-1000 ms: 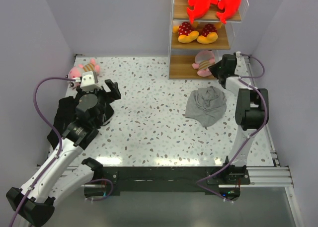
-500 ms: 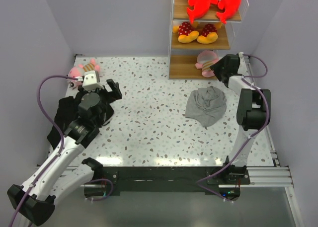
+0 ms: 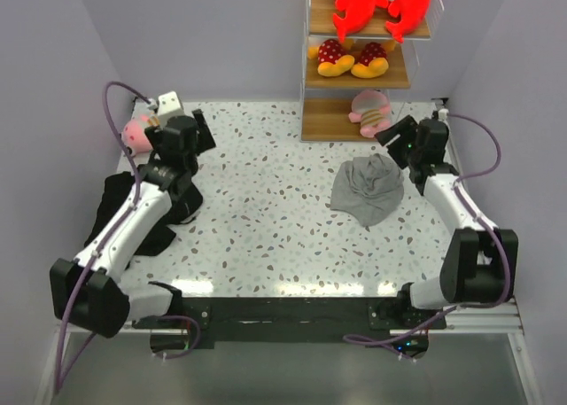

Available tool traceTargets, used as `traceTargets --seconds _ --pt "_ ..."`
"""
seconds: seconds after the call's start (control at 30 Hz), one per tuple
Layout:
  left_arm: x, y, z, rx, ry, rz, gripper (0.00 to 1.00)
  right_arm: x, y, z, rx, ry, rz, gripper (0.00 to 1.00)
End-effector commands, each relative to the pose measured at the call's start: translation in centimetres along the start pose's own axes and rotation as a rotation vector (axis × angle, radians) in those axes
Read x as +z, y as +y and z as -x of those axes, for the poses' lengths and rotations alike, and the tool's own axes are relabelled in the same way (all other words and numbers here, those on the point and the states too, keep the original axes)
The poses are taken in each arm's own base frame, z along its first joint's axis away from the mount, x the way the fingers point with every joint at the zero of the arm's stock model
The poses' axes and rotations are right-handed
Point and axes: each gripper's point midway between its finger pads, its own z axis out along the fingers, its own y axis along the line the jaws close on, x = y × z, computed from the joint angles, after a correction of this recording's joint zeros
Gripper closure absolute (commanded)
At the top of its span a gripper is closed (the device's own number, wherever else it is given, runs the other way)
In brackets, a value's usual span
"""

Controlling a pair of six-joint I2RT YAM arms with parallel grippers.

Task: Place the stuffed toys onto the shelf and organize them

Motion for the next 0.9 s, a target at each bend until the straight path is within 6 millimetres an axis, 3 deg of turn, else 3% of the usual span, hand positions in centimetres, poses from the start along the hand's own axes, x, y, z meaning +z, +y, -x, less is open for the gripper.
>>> traceTargets --seconds 0.0,0.03,0.07,0.1,0.27,0.43,0.5,0.7,0.8,0.87 --pt "4.1 3.9 2.9 -0.107 0.024 0.141 0.09 -4.6 1.3 -4.8 -0.088 0.096 0.127 0.32" --pt "5.6 4.1 2.6 -0.101 0.043 0.162 0.09 -6.5 3.0 -4.5 -0.097 0.067 0.204 0.32" --pt "6.7 5.5 2.7 -0.108 0.042 0.199 0.09 -7.2 3.3 -5.2 -0.093 0.071 0.230 0.32" --pt "7.6 6.1 2.7 -0.112 0.041 0.216 0.09 -8.0 3.4 -7.2 -0.108 0.103 0.261 0.32" --pt "14.3 8.5 3.0 -0.136 0.050 0.240 0.12 -11.3 6.1 -8.9 -0.151 0.136 0.390 0.31" --pt "19.6 10.7 2.2 -0.100 0.064 0.408 0.12 -12.1 6.7 -9.2 -0.173 0.142 0.431 0.31" --pt "20.7 11.6 1.9 -0.089 0.072 0.462 0.12 -12.4 6.7 -9.4 -0.175 0.145 0.439 0.31" --pt "25.0 14.0 1.1 -0.119 0.065 0.464 0.12 -13.1 7.3 -9.4 -0.180 0.152 0.472 0.31" --pt "26.4 15.9 -0.3 -0.114 0.094 0.499 0.12 -13.0 7.1 -9.6 -0.180 0.156 0.470 0.31" --pt "27.3 17.3 -2.4 -0.111 0.140 0.529 0.14 -12.8 6.9 -9.8 -0.176 0.160 0.466 0.31"
